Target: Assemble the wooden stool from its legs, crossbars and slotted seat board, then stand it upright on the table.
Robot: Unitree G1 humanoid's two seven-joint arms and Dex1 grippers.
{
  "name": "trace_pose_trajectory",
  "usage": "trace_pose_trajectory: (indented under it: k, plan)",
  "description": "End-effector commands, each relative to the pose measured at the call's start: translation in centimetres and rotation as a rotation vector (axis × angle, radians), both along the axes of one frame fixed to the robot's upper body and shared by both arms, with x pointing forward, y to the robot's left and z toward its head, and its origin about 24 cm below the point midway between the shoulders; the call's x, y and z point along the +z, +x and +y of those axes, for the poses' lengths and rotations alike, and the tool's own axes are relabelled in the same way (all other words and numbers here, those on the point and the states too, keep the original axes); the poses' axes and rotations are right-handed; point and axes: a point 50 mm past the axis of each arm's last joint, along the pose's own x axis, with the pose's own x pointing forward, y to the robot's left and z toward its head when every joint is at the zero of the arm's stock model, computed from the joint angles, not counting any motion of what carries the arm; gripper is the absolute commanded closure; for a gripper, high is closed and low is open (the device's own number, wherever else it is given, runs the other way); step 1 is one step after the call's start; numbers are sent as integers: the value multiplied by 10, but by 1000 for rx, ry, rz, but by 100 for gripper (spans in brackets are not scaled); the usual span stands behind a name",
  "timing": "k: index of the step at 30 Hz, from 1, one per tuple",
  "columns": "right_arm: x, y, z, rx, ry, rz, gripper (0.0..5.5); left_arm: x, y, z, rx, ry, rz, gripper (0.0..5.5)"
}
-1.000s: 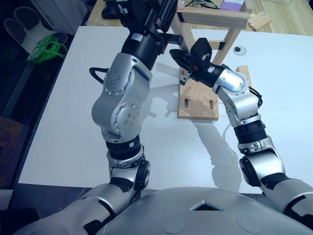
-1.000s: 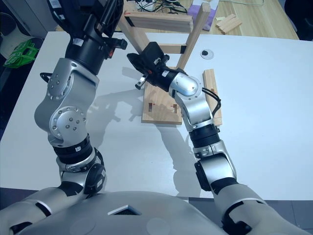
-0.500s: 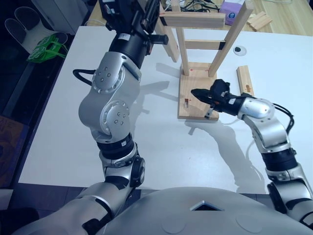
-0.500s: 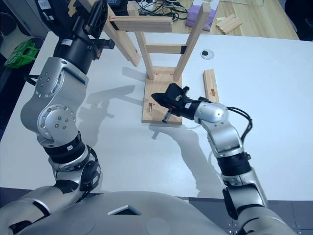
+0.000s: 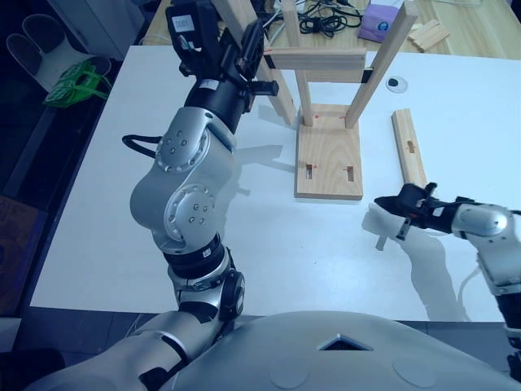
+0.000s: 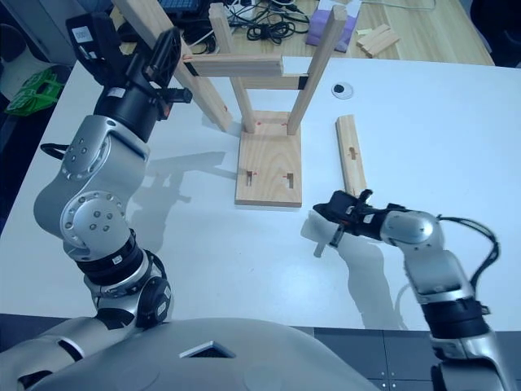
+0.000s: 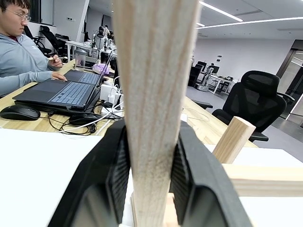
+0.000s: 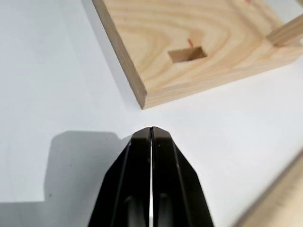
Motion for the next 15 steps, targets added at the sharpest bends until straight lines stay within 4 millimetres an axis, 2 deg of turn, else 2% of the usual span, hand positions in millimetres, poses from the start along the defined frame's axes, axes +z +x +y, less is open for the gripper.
trace_pose_trajectory:
  k: [1, 3, 5, 10, 12, 15]
  plan:
    - [-32, 5, 7, -45, -17, 17, 550, 3, 0, -3, -39, 0, -2, 447]
    - [-36, 9, 21, -37, 15, -3, 550, 3, 0, -2, -47, 5, 7, 447]
    - [-33, 15, 37, -18, 53, -43, 550, 0, 0, -3, -54, 6, 22, 447]
    - [-28, 27, 54, -38, 93, -94, 550, -1, -1, -1, -57, 18, 30, 447]
    - [-26, 29, 56, -46, 100, -103, 550, -5, -1, 3, -54, 47, 43, 447]
    - [-21, 24, 41, -92, 99, -114, 550, -25, -5, 6, -99, 138, 76, 447]
